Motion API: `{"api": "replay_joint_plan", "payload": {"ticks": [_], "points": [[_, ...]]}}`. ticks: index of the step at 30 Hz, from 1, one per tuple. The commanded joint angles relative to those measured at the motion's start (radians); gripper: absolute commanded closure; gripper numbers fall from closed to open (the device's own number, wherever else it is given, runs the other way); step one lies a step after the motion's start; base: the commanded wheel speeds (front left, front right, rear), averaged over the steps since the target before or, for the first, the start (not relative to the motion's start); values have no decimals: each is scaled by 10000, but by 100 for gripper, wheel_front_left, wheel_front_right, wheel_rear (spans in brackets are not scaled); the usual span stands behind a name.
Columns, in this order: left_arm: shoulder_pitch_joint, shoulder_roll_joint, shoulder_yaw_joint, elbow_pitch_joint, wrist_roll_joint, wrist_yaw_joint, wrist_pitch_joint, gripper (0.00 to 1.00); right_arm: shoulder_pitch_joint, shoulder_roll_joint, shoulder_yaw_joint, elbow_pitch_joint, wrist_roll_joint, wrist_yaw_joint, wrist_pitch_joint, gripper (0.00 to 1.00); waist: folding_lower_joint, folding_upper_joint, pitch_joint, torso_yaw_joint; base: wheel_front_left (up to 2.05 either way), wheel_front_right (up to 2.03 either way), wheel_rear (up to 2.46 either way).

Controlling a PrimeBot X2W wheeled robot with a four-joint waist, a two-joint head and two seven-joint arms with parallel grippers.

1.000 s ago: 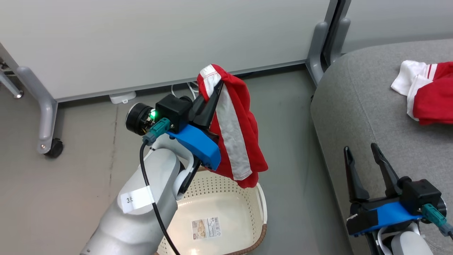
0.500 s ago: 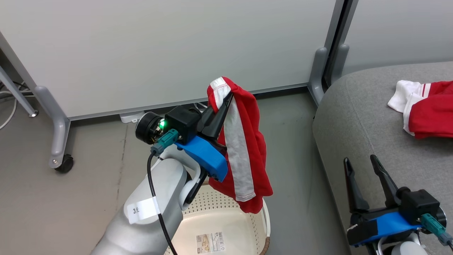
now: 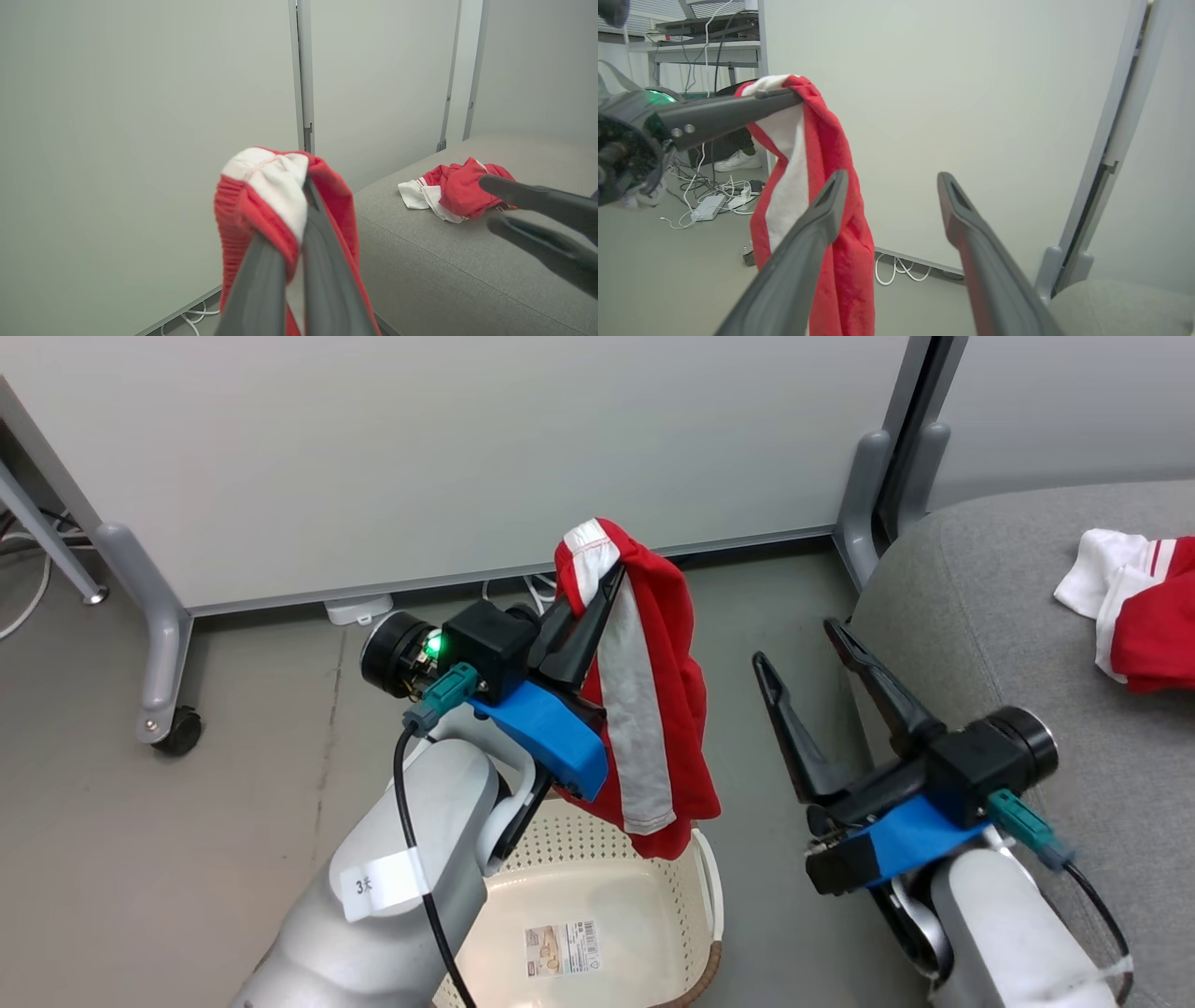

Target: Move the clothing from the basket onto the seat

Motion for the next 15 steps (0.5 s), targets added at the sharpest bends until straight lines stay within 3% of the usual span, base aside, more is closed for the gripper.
{"api": "replay_joint_plan", "payload": {"ticks": [1, 15], "points": [[-146, 11, -13, -68, 70, 41, -43, 100, -443, -63, 289, 166, -41, 1, -33, 0, 0, 0, 130, 71, 0, 0, 0], [-620, -74, -472, -492, 110, 56, -37, 100, -3062, 132, 1580, 2469, -617, 1, -34, 0, 0, 0, 1042, 807, 0, 0, 0]]}}
